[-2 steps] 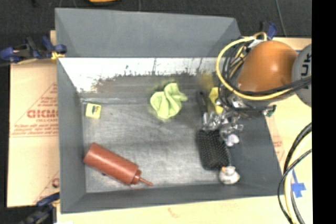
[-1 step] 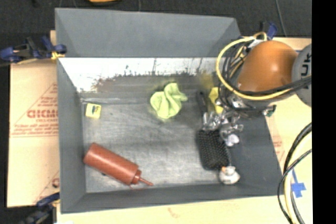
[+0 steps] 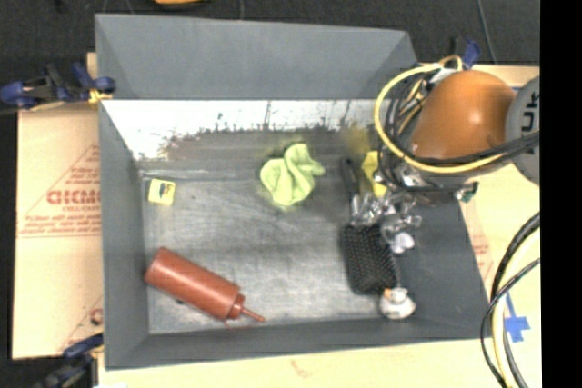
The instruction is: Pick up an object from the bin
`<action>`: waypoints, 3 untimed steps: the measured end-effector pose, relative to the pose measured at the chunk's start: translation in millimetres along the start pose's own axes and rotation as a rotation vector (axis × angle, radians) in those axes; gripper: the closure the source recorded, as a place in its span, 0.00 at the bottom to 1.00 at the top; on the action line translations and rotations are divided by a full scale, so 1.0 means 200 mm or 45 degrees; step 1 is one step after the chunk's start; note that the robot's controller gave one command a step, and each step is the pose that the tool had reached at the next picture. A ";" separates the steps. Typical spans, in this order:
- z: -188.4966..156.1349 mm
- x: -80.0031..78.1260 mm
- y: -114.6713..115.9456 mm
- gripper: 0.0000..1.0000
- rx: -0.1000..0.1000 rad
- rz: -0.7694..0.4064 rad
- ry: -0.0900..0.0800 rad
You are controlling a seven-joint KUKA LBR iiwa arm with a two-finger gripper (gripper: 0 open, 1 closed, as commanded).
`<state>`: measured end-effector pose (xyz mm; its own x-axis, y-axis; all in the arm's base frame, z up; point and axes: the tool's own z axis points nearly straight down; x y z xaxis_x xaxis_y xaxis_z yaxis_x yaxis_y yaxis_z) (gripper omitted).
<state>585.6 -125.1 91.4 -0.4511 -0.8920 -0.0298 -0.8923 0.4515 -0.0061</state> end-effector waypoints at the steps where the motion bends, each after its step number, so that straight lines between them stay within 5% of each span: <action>1: 0.00 0.00 0.00 1.00 0.000 0.001 0.000; 3: 0.00 0.00 0.00 1.00 0.000 0.002 0.000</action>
Offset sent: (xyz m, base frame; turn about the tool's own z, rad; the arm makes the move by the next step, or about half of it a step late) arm 0.0000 0.0000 0.0000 0.0000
